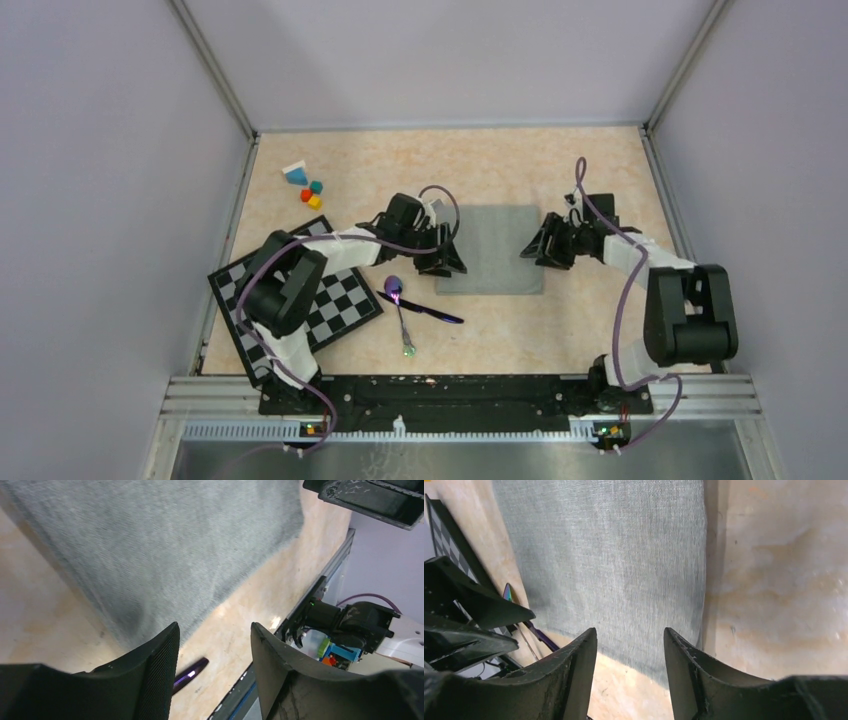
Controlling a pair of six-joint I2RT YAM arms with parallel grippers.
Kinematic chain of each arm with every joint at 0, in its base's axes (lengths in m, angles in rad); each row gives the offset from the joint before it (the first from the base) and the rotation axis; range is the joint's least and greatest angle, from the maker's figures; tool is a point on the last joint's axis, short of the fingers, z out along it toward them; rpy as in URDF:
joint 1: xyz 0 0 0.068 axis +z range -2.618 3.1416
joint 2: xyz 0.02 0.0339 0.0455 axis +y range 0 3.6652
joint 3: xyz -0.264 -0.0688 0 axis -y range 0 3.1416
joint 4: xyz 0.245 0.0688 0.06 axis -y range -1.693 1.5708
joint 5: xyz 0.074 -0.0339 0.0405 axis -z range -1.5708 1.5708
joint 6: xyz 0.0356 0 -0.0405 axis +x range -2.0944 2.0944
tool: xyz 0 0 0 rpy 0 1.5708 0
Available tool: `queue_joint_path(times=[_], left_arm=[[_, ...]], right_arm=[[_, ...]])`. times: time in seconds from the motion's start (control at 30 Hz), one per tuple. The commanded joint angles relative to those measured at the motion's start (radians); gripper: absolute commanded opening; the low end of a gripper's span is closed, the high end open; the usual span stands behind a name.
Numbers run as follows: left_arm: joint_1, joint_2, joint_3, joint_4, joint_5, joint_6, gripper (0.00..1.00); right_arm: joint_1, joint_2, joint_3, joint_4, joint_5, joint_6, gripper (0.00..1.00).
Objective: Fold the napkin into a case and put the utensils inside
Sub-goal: Smooth out the square-folded napkin at the center of the board, then pick up the top corner of the square-folded napkin from the center of the board.
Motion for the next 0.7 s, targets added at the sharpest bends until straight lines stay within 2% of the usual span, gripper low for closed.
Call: queue_joint_path(times=[0.0,0.17,0.27,0.4,0.67], left_arm=[[-0.010,-0.096,-0.035,0.011,0.007,0.011,0.60],[-0.020,-0.057,-0.117,0.099,0.014,-0.024,0.54],[-0.027,-0.035,-0.151,0.133,0.004,-0.030,0.54],[-0.034,-0.019,-0.169,0.153,0.000,-0.031,0.53],[-0.043,-0.019,-0.181,0.172,-0.007,-0.044,0.53]], right_arm=[[-0.005,-0.162,-0.015,-0.163,0.102,-0.005,0.52],[-0.006,-0.242,-0.024,-0.256,0.162,-0.024,0.46],[-0.006,-0.252,-0.044,-0.283,0.194,-0.039,0.47],[-0.005,-0.246,-0.071,-0.272,0.168,-0.041,0.47],[0.004,-0.194,-0.094,-0.221,0.126,-0.038,0.41]])
